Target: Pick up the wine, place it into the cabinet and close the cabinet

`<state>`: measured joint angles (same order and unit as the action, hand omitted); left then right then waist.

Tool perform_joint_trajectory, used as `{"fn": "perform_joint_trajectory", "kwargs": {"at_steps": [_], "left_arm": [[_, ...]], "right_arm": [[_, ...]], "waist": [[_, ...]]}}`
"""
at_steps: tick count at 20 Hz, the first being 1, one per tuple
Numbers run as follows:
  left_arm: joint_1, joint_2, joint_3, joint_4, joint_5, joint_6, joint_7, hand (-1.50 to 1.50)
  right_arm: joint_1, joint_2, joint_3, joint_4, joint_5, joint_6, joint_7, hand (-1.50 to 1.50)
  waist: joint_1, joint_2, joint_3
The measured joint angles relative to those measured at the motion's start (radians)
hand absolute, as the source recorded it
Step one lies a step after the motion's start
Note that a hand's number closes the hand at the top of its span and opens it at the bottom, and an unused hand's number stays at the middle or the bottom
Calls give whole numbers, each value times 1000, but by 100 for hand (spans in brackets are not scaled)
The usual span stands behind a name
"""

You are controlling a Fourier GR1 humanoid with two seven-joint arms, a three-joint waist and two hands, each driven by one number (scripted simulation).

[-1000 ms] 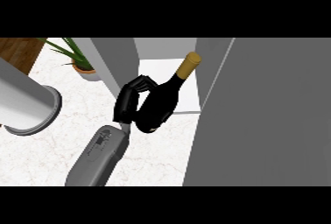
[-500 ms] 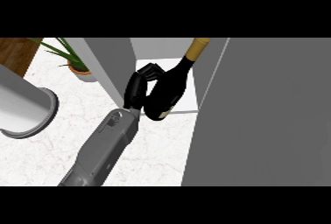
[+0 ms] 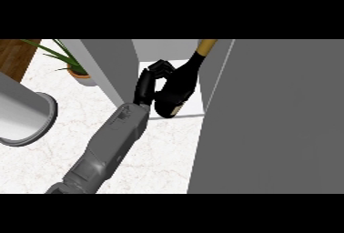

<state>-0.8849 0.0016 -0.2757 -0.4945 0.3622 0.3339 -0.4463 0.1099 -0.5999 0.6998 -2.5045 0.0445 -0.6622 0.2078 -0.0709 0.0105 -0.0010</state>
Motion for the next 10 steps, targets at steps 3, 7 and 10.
{"fn": "perform_joint_trajectory", "kwargs": {"at_steps": [3,7,10], "left_arm": [[-45,0,19,70,19,14,2,150],[-87,-1,50,138,57,17,-8,150],[-122,1,76,190,74,9,-11,150]], "right_arm": [[10,2,16,1,-3,2,-18,-150],[24,-1,19,3,-9,13,-36,-150],[37,2,23,5,-13,14,-55,-150]], "waist": [[-11,3,0],[-18,7,0],[-21,10,0]]}}
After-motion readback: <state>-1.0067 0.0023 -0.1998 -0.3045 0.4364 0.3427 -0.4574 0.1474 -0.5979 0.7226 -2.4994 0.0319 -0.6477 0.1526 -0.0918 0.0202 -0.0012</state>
